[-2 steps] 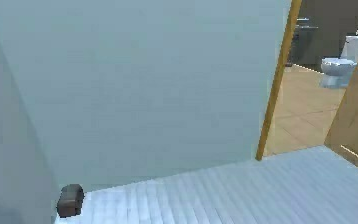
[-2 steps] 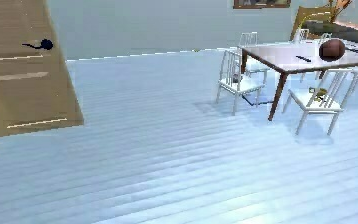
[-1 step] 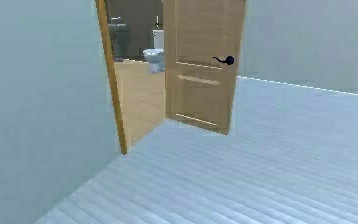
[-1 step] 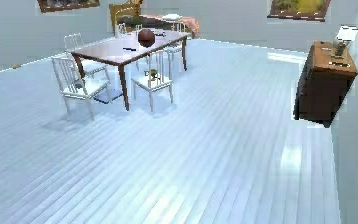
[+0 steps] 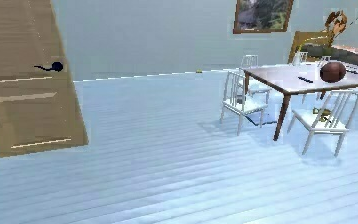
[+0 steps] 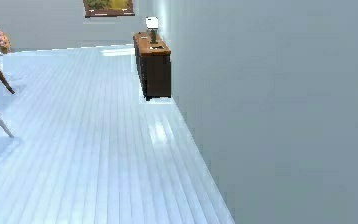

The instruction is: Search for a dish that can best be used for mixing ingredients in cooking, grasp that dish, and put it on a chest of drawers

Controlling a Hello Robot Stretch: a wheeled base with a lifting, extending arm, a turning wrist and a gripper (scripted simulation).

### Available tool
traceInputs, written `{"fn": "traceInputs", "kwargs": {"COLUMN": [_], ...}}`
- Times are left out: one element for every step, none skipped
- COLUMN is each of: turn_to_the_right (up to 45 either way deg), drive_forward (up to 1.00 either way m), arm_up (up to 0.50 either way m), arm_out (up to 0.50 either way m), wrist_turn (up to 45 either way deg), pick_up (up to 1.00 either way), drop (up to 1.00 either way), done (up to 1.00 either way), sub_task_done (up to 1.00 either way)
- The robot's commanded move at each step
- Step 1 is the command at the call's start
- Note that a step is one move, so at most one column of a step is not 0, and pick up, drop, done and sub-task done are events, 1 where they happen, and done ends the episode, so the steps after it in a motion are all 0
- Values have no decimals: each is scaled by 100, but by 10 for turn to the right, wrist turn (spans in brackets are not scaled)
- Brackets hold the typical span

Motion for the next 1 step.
{"fn": "traceInputs", "kwargs": {"turn_to_the_right": [210], "drive_forward": [0], "arm_up": [0], "arm_out": [0], "wrist_turn": [0], "pick_up": [0], "drop": [0], "done": [0], "sub_task_done": [0]}}
